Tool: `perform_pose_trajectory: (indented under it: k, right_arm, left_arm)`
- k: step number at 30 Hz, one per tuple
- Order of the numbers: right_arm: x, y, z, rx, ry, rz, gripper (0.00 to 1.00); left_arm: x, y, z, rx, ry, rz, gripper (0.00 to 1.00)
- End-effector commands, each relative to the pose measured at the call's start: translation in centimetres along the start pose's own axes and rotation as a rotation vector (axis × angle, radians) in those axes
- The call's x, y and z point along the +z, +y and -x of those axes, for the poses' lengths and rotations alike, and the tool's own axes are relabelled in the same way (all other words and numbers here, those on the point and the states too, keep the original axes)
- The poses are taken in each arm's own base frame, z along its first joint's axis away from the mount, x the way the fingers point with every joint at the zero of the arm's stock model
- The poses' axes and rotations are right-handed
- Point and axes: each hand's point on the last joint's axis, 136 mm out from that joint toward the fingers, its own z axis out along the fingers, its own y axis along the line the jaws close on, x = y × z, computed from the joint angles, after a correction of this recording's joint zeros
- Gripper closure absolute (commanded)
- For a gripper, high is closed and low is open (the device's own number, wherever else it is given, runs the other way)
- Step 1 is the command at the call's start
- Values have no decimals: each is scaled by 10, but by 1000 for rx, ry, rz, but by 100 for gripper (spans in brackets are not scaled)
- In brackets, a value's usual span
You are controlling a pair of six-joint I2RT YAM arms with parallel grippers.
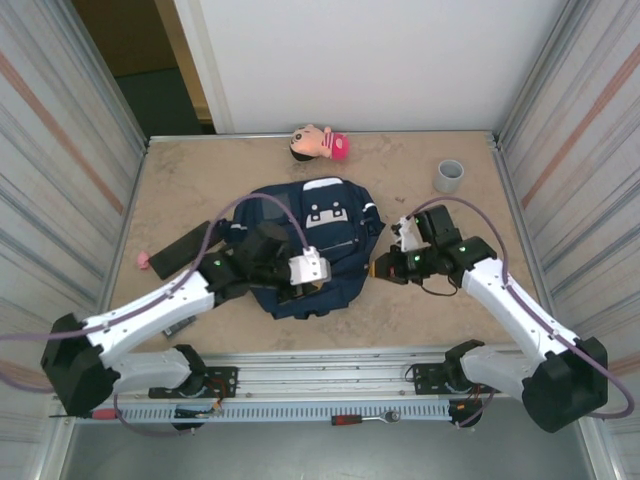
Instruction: Pack the student bag
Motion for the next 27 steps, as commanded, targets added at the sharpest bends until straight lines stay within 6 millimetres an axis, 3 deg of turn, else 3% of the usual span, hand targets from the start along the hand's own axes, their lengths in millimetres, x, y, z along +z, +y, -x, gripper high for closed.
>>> perform_pose_trajectory:
  k: [1,7,13,18,24,27]
  right_arm:
    - [-8,-27,24,17,-64,-102,100]
    - [-5,-47,66,56,-135,-107,100]
    - [8,-78,103,121,-190,-138,100]
    - [12,-97,135,158,-253,-152,100]
    - [8,-79,138,100,-253,-96,99]
    - [1,-69,124,75,-225,-75,70]
  left_arm:
    - [-41,-2,24,81,-78,-23,100]
    - [-79,1,58,131,-180,-43,100]
    - [-109,11,97,190,-275,-3,100]
    - [-128,15,118,224,-329,26,100]
    - [-113,15,104,211,-290,6,100]
    - [-90,6,91,223,-241,-33,100]
